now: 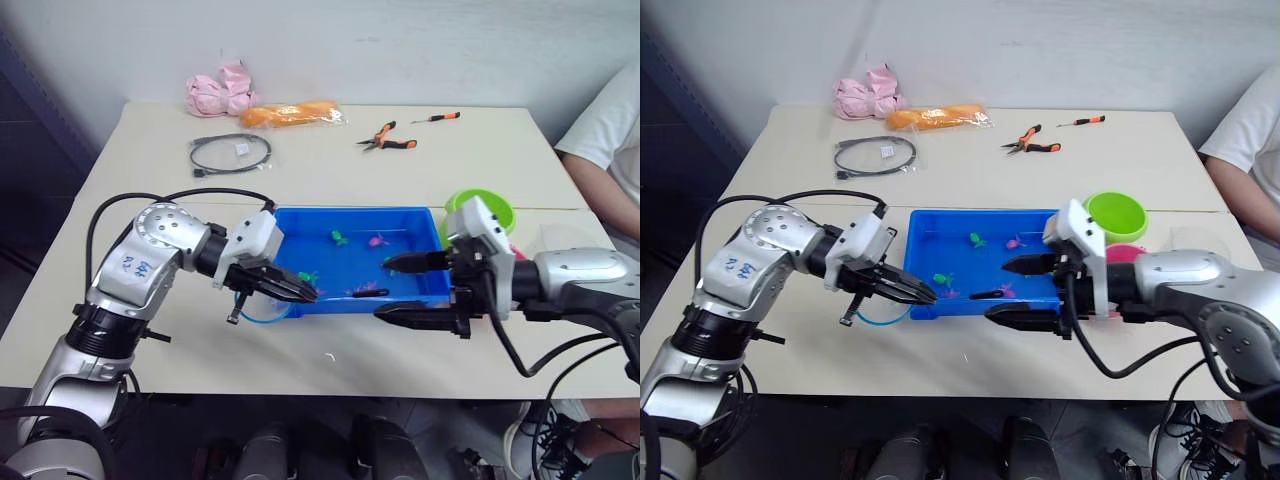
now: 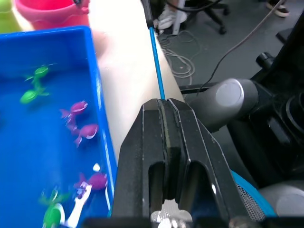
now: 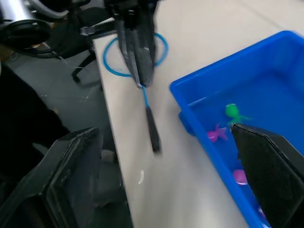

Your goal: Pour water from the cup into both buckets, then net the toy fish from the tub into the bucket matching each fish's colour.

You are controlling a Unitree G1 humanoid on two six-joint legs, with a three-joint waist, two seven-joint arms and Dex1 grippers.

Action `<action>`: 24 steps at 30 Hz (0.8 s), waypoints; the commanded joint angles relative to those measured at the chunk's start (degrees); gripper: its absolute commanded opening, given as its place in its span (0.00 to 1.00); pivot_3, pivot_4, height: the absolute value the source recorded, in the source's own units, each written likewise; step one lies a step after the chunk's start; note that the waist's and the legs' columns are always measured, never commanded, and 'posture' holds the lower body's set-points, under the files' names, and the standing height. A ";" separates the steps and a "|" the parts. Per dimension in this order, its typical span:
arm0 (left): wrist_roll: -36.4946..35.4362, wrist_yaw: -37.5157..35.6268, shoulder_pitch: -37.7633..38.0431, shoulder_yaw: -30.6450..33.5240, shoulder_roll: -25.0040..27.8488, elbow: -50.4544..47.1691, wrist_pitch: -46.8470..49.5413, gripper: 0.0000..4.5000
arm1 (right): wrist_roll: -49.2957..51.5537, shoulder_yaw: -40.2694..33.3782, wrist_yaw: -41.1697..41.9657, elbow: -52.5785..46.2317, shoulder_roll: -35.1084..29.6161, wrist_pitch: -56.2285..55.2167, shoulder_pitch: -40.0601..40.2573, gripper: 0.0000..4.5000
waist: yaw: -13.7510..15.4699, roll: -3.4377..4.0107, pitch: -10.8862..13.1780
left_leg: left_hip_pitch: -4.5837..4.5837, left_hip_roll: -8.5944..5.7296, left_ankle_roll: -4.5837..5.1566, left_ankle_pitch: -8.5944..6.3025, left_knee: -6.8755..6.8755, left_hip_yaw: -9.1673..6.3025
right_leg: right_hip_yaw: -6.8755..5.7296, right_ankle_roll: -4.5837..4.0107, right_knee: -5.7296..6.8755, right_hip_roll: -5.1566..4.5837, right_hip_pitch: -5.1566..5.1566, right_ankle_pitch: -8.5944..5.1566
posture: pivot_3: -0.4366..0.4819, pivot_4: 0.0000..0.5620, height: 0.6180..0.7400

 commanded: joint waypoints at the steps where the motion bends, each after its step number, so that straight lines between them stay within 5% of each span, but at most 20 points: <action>1: 1.18 2.74 -2.39 -1.18 -3.22 -1.57 0.53 0.00 | 2.43 1.95 -0.64 -0.07 2.43 3.41 -3.11 1.00 | 0.10 -0.01 0.00 | -0.01 -0.02 0.03 0.02 0.01 -0.01 | -0.02 0.03 0.00 -0.01 0.00 0.02 | 0.48 0.27 1.00; 24: 2.76 4.01 -1.53 -1.42 -4.07 -2.78 0.95 0.00 | -1.87 1.12 0.34 2.47 3.52 6.42 -1.34 1.00 | 0.61 -0.01 0.01 | -0.07 -0.06 0.05 0.03 0.04 -0.09 | -0.16 0.05 -0.01 0.00 0.02 0.03 | 0.48 0.27 1.00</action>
